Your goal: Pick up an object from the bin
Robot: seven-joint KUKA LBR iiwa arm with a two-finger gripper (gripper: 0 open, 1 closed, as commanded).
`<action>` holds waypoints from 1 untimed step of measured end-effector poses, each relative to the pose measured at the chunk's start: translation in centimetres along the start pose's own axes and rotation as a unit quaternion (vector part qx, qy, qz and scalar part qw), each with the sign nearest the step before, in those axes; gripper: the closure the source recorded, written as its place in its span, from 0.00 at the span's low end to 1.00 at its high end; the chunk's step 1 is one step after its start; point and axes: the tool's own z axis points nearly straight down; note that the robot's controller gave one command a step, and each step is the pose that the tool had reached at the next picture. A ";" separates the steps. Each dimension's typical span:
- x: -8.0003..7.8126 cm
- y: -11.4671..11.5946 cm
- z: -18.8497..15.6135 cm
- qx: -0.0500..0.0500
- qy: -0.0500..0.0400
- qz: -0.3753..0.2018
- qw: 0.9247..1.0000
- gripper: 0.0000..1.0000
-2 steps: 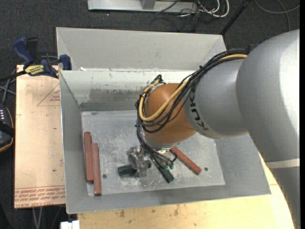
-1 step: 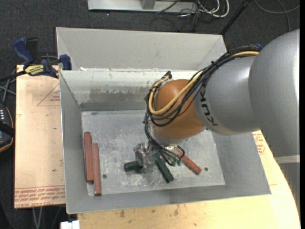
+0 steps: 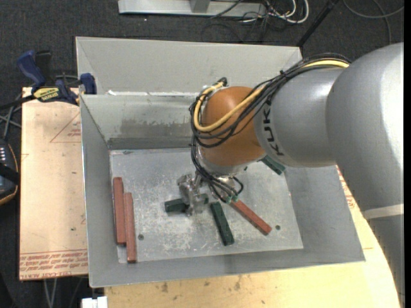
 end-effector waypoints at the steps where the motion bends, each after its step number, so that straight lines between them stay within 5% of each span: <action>1: -1.2 -1.0 0.1 -0.002 -0.006 0.008 1.000 1.00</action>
Offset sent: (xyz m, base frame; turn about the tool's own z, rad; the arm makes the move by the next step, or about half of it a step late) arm -0.0182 0.0110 0.1668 -0.0140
